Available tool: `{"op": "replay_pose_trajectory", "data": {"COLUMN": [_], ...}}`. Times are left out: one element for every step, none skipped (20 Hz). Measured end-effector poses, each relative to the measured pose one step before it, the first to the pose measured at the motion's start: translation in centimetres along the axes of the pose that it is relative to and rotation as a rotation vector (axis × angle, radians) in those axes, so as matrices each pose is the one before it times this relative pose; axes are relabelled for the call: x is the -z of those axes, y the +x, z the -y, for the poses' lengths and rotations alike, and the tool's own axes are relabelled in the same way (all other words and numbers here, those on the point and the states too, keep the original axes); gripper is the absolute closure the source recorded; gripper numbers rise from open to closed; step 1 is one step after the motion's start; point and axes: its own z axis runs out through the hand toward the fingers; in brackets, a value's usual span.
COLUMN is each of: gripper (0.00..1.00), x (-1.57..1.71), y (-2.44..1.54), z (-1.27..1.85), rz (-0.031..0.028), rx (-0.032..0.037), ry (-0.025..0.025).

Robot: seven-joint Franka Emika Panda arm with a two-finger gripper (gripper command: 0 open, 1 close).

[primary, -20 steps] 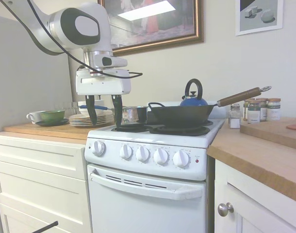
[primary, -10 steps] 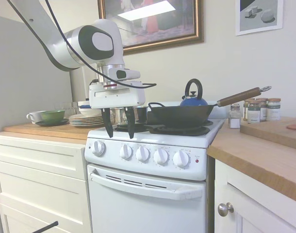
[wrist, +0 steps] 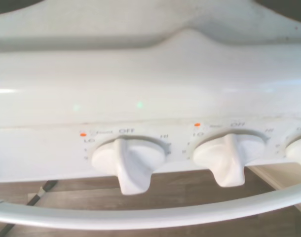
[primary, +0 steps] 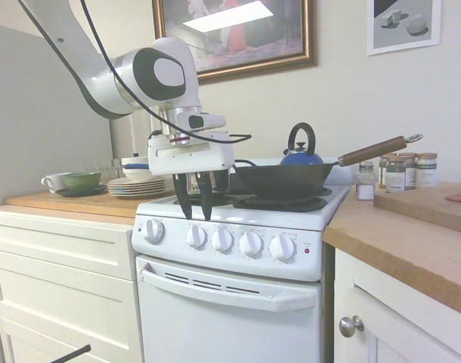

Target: Turn on the stove on the top left

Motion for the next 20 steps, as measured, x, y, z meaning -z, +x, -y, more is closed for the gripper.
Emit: {"op": "replay_pose_trajectory", "data": {"gripper": [1.0, 1.0, 1.0, 1.0, 1.0, 1.0, 1.0, 1.0, 1.0, 1.0, 1.0, 1.0, 1.0, 1.0, 1.0, 1.0, 1.0, 1.0, 1.0, 1.0], "x": [-0.065, -0.04, -0.05, -0.085, -0.095, -0.101, -0.095, -0.081, -0.07, -0.058, -0.043, -0.064, -0.138, -0.227, -0.297, -0.288, -0.23, -0.178, -0.139, -0.114], "y": [0.01, 0.021, 0.015, 0.013, 0.001, 0.019, 0.043, 0.052, 0.039, 0.032, 0.031, 0.021, 0.031, 0.065, 0.06, 0.102, 0.176, 0.201, 0.228, 0.199], "z": [0.064, 0.042, 0.029, 0.033, 0.01, -0.007, -0.01, 0.001, 0.002, 0.004, 0.017, 0.029, 0.035, 0.052, 0.044, 0.066, 0.103, 0.084, 0.101, 0.086], "rz": [-0.00345, -0.0035, -0.00275, -0.0022, -0.00077, -0.00049, -0.00147, -0.00314, -0.00311, -0.00185, -0.00438, -0.00682, -0.00678, -0.00726, -0.00496, -0.0022, -0.00199, -0.00409, -0.00461, -0.00269], "rx": [-0.00427, -0.00192, -0.00155, -0.00197, -0.00189, -0.00132, -0.00159, -0.00101, -0.00195, -0.00109, 0.0004, -0.00177, -0.0028, -0.00242, -0.00341, -0.00266, -0.00309, -0.00122, -0.00104, -0.00276], "ry": [-0.00006, 0.00003, -0.00234, -0.00209, -0.00178, -0.00165, -0.00074, 0.00011, -0.00045, -0.00028, -0.00241, -0.00478, -0.00537, -0.00391, -0.00425, -0.00359, -0.00153, -0.00186, -0.00147, -0.00171]}}
